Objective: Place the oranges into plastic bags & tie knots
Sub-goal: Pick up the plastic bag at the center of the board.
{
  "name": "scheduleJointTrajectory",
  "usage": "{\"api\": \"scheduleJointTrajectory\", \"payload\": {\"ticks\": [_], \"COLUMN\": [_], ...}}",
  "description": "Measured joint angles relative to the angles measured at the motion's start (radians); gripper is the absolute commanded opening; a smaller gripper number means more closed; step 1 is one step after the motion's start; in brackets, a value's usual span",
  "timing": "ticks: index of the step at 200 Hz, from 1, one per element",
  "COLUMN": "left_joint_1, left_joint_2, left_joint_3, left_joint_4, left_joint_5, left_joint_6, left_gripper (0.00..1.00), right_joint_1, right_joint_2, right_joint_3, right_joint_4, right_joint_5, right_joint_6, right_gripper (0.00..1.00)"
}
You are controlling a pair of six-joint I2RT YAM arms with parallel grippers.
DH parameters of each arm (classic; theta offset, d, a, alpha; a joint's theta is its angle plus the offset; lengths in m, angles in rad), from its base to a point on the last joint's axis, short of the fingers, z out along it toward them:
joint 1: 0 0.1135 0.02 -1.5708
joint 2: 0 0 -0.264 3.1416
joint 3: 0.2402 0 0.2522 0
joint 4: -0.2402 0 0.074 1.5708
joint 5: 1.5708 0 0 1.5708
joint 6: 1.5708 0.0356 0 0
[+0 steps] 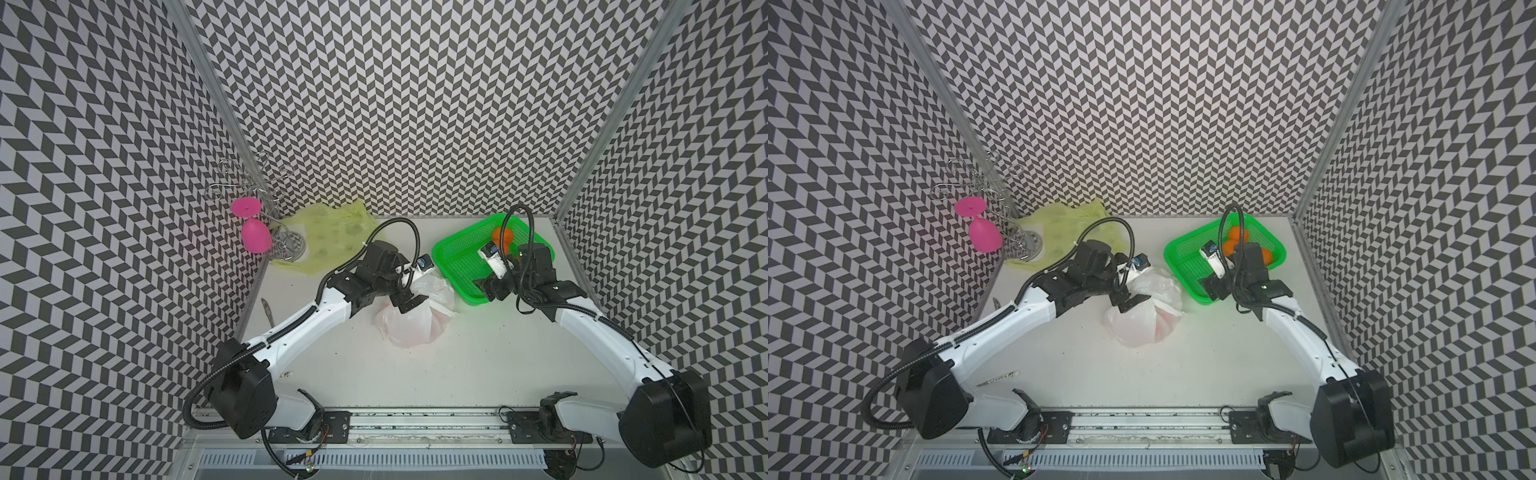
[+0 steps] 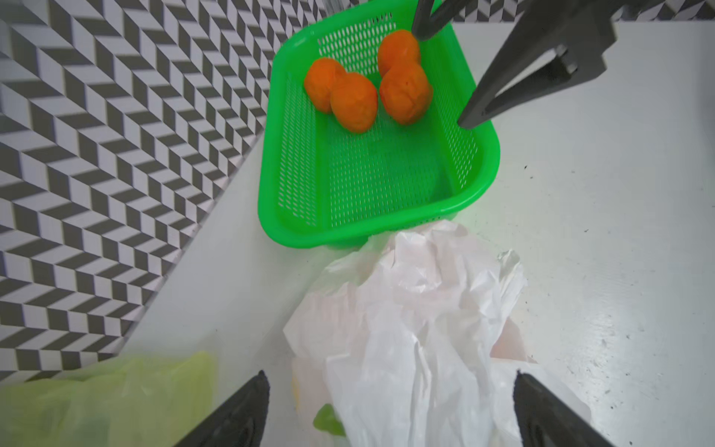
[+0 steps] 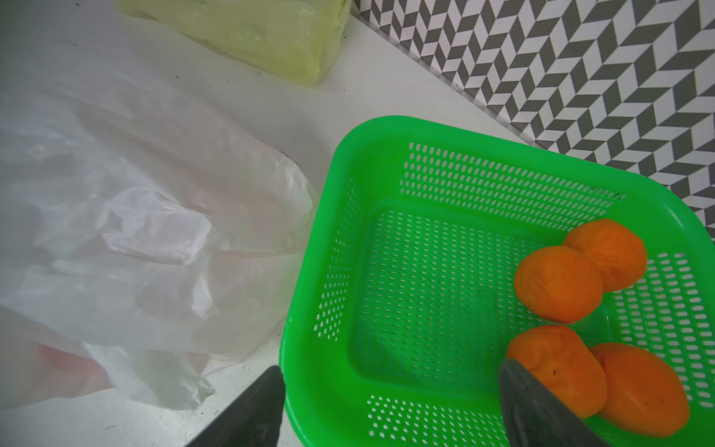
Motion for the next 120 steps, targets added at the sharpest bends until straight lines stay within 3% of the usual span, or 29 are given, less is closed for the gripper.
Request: {"api": "scheduleJointTrajectory", "payload": {"ticks": [32, 88, 120], "left_joint_1": [-0.018, 0.010, 0.139], "left_joint_2": [0.078, 0.145, 0.105], "left_joint_3": [0.007, 0.050, 0.081], "left_joint_4": [-0.027, -0.099, -0.160], "left_joint_5": [-0.018, 0.009, 0.074], "left_joint_6": [-0.025, -0.055, -0.042], "left_gripper": [0.76, 0.13, 0.09], "right_joint_1": [-0.002, -0.002, -0.002], "right_joint_2": [0.004, 0.005, 0.005], "right_joint_3": [-0.037, -0.042, -0.052], "right_joint_4": [0.030, 0.056, 0.061], "right_joint_5": [0.035, 0.056, 0.054], "right_joint_6": [0.017, 0.018, 0.018], "right_gripper": [0.86, 0.86, 0.86]}}
